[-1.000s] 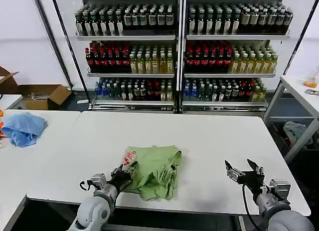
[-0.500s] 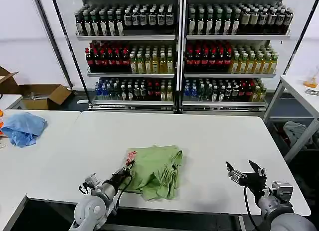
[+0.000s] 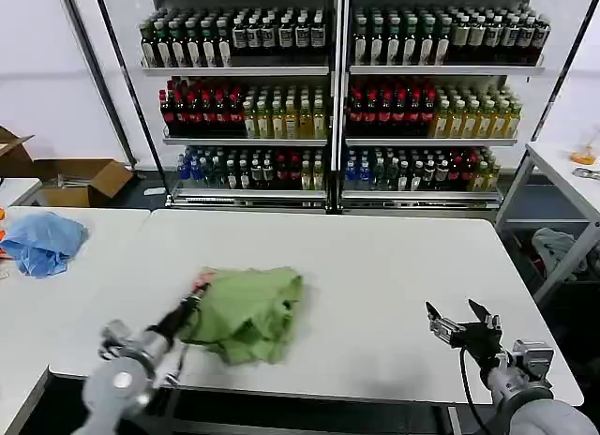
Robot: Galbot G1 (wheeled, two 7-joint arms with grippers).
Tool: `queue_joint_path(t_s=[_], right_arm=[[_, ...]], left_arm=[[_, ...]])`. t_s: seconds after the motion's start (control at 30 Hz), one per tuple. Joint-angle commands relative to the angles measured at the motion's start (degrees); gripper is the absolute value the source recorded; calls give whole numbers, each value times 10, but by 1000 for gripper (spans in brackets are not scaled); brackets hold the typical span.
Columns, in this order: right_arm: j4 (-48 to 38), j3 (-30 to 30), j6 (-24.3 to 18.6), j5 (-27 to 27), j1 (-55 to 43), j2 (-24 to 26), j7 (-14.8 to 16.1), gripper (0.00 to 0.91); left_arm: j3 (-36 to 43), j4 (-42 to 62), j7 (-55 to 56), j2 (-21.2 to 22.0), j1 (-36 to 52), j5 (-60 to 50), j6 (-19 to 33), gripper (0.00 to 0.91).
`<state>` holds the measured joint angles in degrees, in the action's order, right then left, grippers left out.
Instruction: Fold and organize the clothes.
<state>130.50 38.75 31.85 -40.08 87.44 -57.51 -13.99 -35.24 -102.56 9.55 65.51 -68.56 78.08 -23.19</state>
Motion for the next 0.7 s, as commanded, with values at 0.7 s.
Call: queue_joint_path(t_s=[0.7], right_arm=[[-4,19,-3,-8,1,11,6,907]], left_arm=[[435,47,-37,63,220,-552,-84,20]])
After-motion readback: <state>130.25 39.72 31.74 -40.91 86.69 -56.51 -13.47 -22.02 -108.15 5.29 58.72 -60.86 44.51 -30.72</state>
